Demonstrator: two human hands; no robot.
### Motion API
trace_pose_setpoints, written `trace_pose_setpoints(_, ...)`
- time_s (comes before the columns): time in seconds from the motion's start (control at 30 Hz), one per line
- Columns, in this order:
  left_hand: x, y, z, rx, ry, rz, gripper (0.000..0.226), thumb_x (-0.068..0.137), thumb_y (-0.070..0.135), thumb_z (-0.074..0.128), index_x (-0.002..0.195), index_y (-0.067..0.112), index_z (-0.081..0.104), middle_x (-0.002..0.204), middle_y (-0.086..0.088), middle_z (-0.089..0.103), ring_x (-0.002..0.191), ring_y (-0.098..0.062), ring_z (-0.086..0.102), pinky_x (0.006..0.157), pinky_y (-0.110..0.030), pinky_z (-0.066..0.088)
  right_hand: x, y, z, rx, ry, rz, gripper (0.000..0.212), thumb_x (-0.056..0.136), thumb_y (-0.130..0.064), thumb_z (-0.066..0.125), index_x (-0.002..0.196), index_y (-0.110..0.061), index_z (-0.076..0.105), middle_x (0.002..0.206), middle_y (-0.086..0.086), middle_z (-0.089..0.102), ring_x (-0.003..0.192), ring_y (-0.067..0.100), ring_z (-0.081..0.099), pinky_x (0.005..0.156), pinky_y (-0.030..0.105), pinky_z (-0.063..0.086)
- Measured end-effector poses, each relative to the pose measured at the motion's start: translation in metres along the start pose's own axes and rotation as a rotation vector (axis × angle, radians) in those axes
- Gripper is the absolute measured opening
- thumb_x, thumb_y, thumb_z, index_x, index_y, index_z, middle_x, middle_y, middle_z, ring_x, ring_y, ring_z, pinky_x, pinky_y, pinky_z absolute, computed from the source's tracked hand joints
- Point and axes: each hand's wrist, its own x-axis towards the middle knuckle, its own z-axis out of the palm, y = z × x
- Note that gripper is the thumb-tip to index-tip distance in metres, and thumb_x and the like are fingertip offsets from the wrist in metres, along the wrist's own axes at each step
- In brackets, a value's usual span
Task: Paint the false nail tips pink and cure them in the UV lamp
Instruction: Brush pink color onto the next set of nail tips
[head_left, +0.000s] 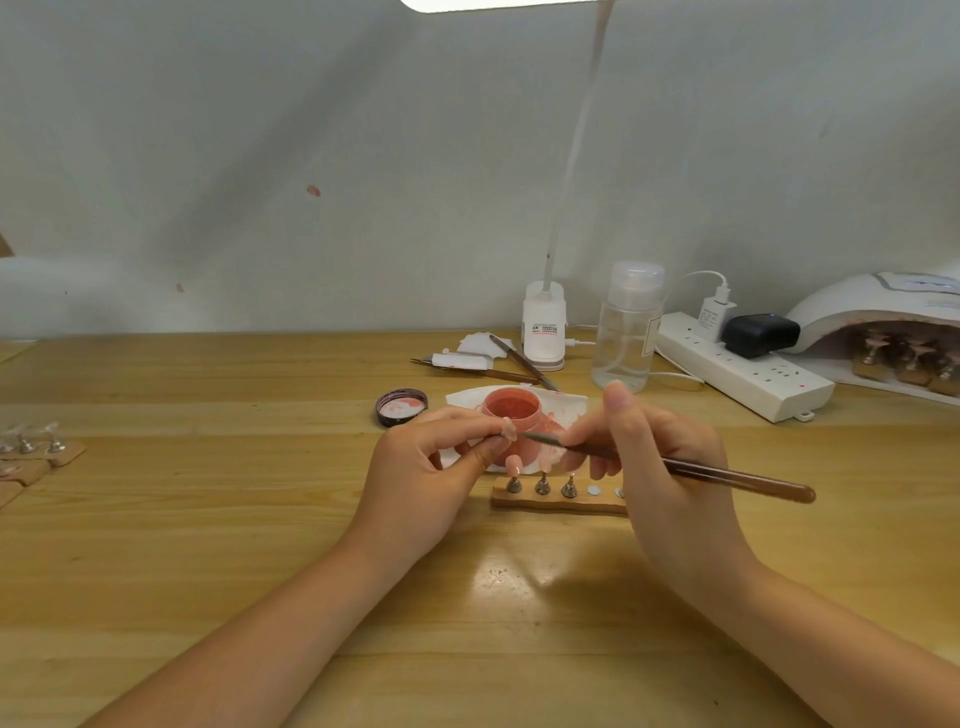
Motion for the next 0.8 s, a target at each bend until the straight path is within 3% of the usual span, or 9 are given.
trace_pose_setpoints(0.1,0.000,-0.001,0.001,-0.010,0.007,0.004,0.028,0.072,0.009,0.070,0.080,0.035,0.067,0.076,0.021,0.066,0.075,0.011,0.058,0.061,0.000,0.036,-0.001,0.000,-0.001,0.048,0.036,0.021,0.045,0.085,-0.043,0.042,0.060,-0.014,0.066,0.056,0.006,0.064,0.048,0.003,0.056,0.049,0.012,0.042)
trace_pose_setpoints(0.27,-0.001,-0.003,0.000,-0.009,0.007,-0.028,0.027,0.072,0.009,0.070,0.084,0.033,0.068,0.079,0.023,0.066,0.075,0.008,0.059,0.060,-0.001,0.036,0.002,-0.002,0.000,-0.002,0.011,0.009,0.037,0.090,-0.035,0.047,0.064,-0.018,0.067,0.058,0.002,0.065,0.052,0.004,0.057,0.051,0.012,0.041)
trace_pose_setpoints(0.4,-0.001,-0.002,0.000,-0.024,0.025,-0.066,0.026,0.072,0.007,0.072,0.088,0.027,0.069,0.080,0.018,0.067,0.061,0.011,0.053,0.054,-0.002,0.035,0.002,-0.007,-0.005,0.086,0.061,0.021,0.047,0.090,-0.041,0.043,0.059,-0.012,0.065,0.050,0.003,0.062,0.042,0.006,0.055,0.043,0.014,0.043)
trace_pose_setpoints(0.53,-0.002,0.001,-0.001,-0.009,0.024,-0.074,0.020,0.072,0.017,0.070,0.082,0.034,0.068,0.076,0.013,0.069,0.050,0.009,0.048,0.045,-0.008,0.032,0.008,-0.009,-0.013,0.046,0.072,0.128,0.064,0.092,-0.051,0.020,0.068,-0.013,0.066,0.045,0.009,0.060,0.034,0.010,0.051,0.036,0.014,0.040)
trace_pose_setpoints(0.63,-0.002,0.003,0.000,-0.059,0.031,-0.061,0.016,0.071,0.024,0.067,0.079,0.037,0.068,0.074,0.020,0.070,0.056,0.006,0.052,0.046,-0.011,0.033,0.009,-0.004,-0.018,-0.038,0.092,0.132,0.073,0.089,-0.056,0.010,0.062,-0.016,0.065,0.033,0.002,0.043,0.028,0.006,0.038,0.040,0.008,0.036)
trace_pose_setpoints(0.7,-0.002,0.003,0.000,-0.075,0.018,-0.033,0.014,0.070,0.027,0.065,0.079,0.037,0.068,0.077,0.015,0.070,0.067,0.004,0.057,0.049,-0.011,0.035,0.010,-0.002,-0.018,-0.025,0.147,0.089,0.072,0.090,-0.058,0.016,0.056,-0.014,0.061,0.032,-0.002,0.035,0.029,0.003,0.034,0.049,0.003,0.037)
trace_pose_setpoints(0.8,-0.003,0.003,0.001,-0.033,-0.019,0.039,0.015,0.071,0.024,0.065,0.083,0.033,0.068,0.078,0.009,0.066,0.072,0.005,0.056,0.052,-0.008,0.036,0.010,0.002,-0.019,-0.051,0.054,-0.045,0.046,0.090,-0.048,0.047,0.066,-0.013,0.062,0.044,0.001,0.052,0.036,0.005,0.044,0.052,0.007,0.042)
